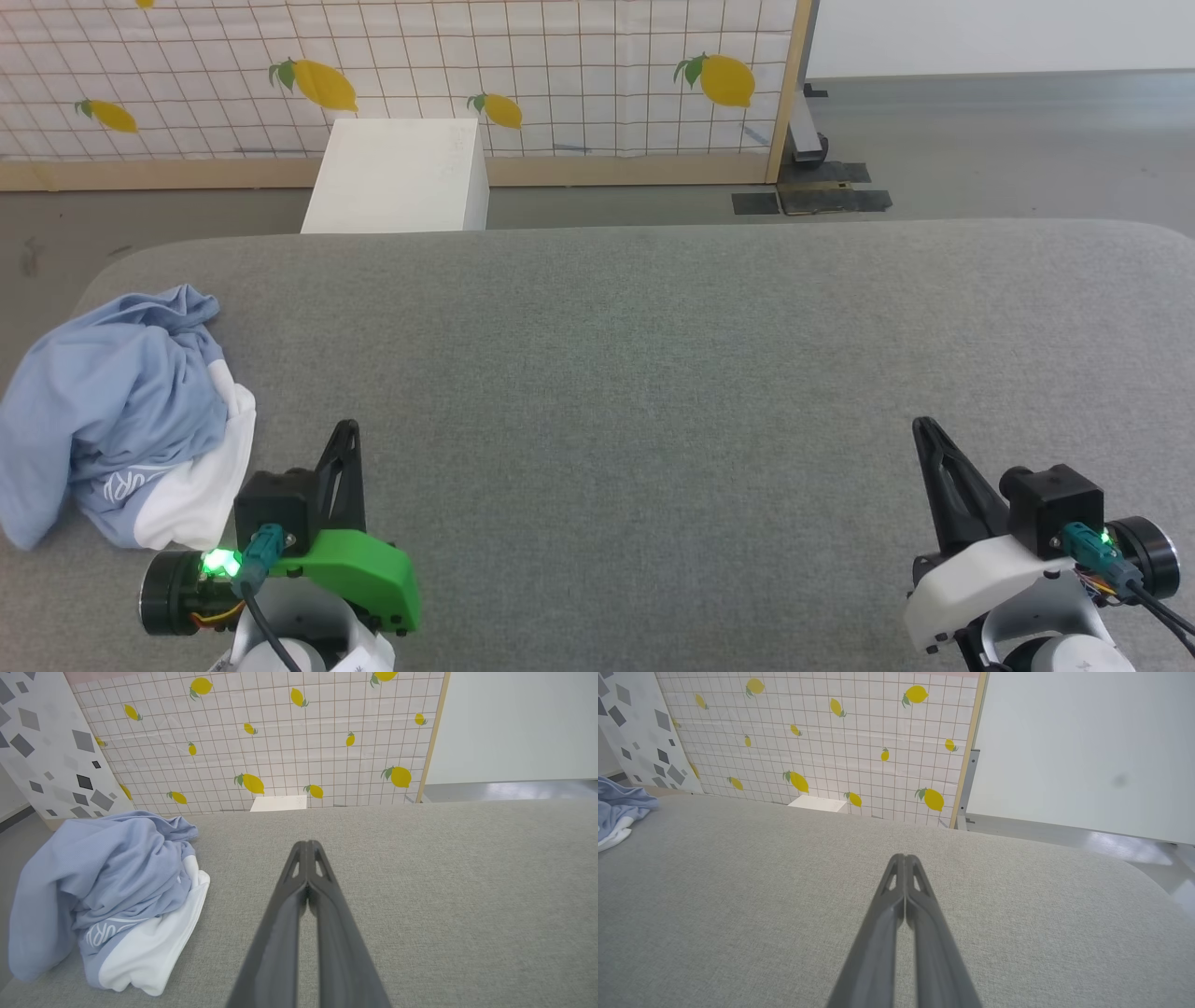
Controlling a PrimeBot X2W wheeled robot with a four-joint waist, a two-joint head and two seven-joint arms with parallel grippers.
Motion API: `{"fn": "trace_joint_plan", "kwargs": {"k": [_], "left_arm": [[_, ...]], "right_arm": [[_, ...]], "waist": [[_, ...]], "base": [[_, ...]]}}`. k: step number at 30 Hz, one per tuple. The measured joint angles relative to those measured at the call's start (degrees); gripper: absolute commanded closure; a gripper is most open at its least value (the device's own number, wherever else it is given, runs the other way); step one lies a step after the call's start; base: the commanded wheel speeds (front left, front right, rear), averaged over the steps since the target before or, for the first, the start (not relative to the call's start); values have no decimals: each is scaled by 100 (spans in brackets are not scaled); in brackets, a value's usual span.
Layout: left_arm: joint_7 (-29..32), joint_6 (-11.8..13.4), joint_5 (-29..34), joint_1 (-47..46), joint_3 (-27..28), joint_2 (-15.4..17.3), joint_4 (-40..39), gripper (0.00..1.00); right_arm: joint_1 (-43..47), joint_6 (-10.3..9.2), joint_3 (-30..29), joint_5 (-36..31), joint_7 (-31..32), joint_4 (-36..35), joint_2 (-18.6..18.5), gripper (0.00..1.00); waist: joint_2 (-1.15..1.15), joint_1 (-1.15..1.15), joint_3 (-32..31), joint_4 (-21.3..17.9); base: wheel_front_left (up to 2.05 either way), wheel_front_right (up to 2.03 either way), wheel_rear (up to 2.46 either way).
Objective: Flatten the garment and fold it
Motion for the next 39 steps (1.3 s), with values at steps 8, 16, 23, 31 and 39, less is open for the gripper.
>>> {"fn": "trace_joint_plan", "kwargs": {"k": [8,16,23,31,39], "left_arm": [[0,0,0,0,-1,0,0,100],[0,0,0,0,-1,0,0,100],[-1,-1,-24,-1,-13,2,1,0],[-22,-1,-45,-2,-62,2,24,0],[-115,46,-85,-8,-127,1,92,0]], "right_arm": [[0,0,0,0,0,0,0,100],[0,0,0,0,0,0,0,100],[7,0,-2,1,0,7,-2,0],[7,0,-8,1,-13,10,-2,0],[7,0,-26,1,-112,16,-2,0]], "waist": [[0,0,0,0],[0,0,0,0],[0,0,0,0],[0,0,1,1],[0,0,9,66]], "base": [[0,0,0],[0,0,0],[0,0,0],[0,0,0],[0,0,0]]}}
